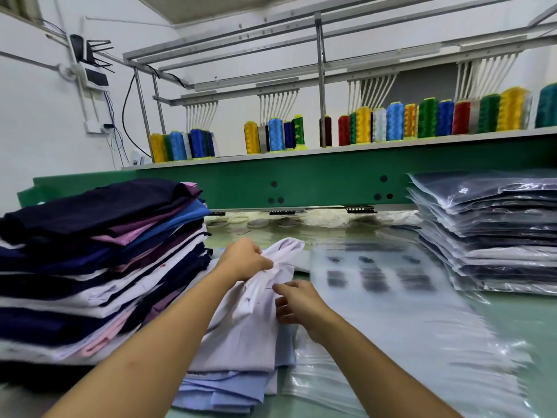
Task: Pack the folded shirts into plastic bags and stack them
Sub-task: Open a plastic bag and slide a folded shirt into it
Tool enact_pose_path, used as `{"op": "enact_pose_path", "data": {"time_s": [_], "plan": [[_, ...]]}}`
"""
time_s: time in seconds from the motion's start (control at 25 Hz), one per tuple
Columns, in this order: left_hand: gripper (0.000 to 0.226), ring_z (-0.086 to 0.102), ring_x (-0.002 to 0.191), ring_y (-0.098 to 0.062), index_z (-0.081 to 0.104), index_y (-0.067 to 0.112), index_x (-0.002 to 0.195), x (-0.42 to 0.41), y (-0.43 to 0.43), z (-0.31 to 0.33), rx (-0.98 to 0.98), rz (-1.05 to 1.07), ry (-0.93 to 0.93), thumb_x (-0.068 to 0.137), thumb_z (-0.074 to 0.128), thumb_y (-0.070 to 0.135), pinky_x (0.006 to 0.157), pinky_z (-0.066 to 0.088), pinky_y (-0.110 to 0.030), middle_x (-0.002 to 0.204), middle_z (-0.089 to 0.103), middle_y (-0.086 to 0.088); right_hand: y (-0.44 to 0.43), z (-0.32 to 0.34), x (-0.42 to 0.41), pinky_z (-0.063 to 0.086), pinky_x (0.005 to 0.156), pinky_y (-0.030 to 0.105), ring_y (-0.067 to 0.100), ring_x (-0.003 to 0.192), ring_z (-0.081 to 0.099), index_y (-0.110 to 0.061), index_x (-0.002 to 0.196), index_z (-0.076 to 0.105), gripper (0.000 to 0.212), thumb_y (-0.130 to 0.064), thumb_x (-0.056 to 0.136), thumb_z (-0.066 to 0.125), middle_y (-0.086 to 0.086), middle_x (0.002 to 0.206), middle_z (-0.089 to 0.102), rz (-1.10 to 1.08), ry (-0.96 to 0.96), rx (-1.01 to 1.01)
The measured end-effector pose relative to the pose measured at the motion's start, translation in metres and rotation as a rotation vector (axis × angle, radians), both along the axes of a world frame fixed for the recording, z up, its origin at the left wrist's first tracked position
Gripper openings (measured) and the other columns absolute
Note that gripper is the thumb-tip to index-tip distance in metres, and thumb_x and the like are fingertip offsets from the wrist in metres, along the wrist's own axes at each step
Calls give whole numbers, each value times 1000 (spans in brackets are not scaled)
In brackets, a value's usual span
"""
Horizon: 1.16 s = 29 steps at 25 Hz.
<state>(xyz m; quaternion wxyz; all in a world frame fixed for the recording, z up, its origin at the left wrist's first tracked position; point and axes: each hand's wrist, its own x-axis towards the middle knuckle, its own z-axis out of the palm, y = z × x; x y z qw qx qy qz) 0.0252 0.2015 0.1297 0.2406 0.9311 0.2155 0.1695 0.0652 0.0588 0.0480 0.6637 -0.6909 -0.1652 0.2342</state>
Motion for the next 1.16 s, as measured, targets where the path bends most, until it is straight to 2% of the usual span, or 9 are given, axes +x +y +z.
{"op": "enact_pose_path", "data": {"time_s": [0.16, 0.4, 0.48, 0.56, 0.64, 0.72, 0.8, 0.92, 1.16], "plan": [[18, 38, 57, -21, 61, 11, 62, 4, 0, 4, -35, 53, -133, 69, 76, 20, 55, 27, -30, 56, 42, -3, 8, 8, 0, 50, 67, 28, 16, 74, 62, -8, 105, 72, 46, -48, 101, 48, 4, 91, 71, -83, -63, 30], [19, 39, 54, -18, 62, 6, 60, 6, -14, 3, -58, -2, -201, 71, 70, 20, 53, 29, -30, 53, 45, 1, 10, 28, 3, 60, 70, 39, 29, 85, 75, -10, 106, 76, 73, -75, 90, 49, 15, 101, 76, 187, 375, 430], [18, 43, 52, -16, 64, 17, 64, 3, -21, -2, -173, -215, -98, 80, 63, 10, 54, 33, -28, 55, 51, 2, 8, 29, 7, 58, 85, 42, 32, 89, 72, -3, 111, 75, 61, -59, 96, 55, 19, 104, 73, 146, 437, 466], [27, 65, 62, -20, 68, 14, 99, -2, -20, -6, -558, -354, 6, 91, 50, -4, 60, 52, -28, 78, 74, -14, 1, 24, 8, 55, 91, 45, 36, 94, 71, 7, 116, 69, 37, -25, 102, 55, 27, 108, 71, 97, 395, 439], [31, 73, 73, -26, 60, 2, 117, -2, -12, -11, -724, -280, -41, 95, 40, -8, 66, 60, -35, 94, 74, -26, -7, 16, 13, 59, 74, 38, 33, 82, 71, 16, 105, 62, 18, 5, 93, 56, 29, 96, 70, -44, 277, 334], [32, 69, 83, -28, 62, 6, 115, 1, 2, -14, -401, -37, -113, 91, 42, -1, 75, 58, -43, 99, 74, -18, -21, 21, 17, 46, 46, 19, 18, 52, 62, 8, 84, 59, 7, 13, 85, 56, 15, 68, 62, -217, 127, 185], [30, 65, 100, -31, 62, 10, 116, -4, 20, -19, -2, 133, 69, 90, 47, 16, 87, 53, -41, 113, 68, -13, -35, 31, 28, 34, 36, 18, 13, 42, 51, -4, 75, 58, 13, 6, 83, 59, 4, 57, 54, -313, 49, 30], [50, 58, 117, -33, 57, 11, 129, -13, 43, -33, 137, 211, 421, 93, 49, 45, 97, 50, -38, 136, 58, -12, -53, 28, 41, 32, 35, 18, 20, 51, 49, 2, 93, 63, 13, 2, 80, 61, 8, 64, 57, -326, 82, -86], [81, 56, 123, -30, 54, 17, 138, -16, 56, -53, 168, 322, 460, 84, 49, 77, 97, 48, -38, 141, 57, -5, -59, 7, 42, 53, 68, 32, 27, 94, 66, -16, 131, 47, 55, 4, 83, 64, 8, 113, 64, -152, 99, 133]]}}
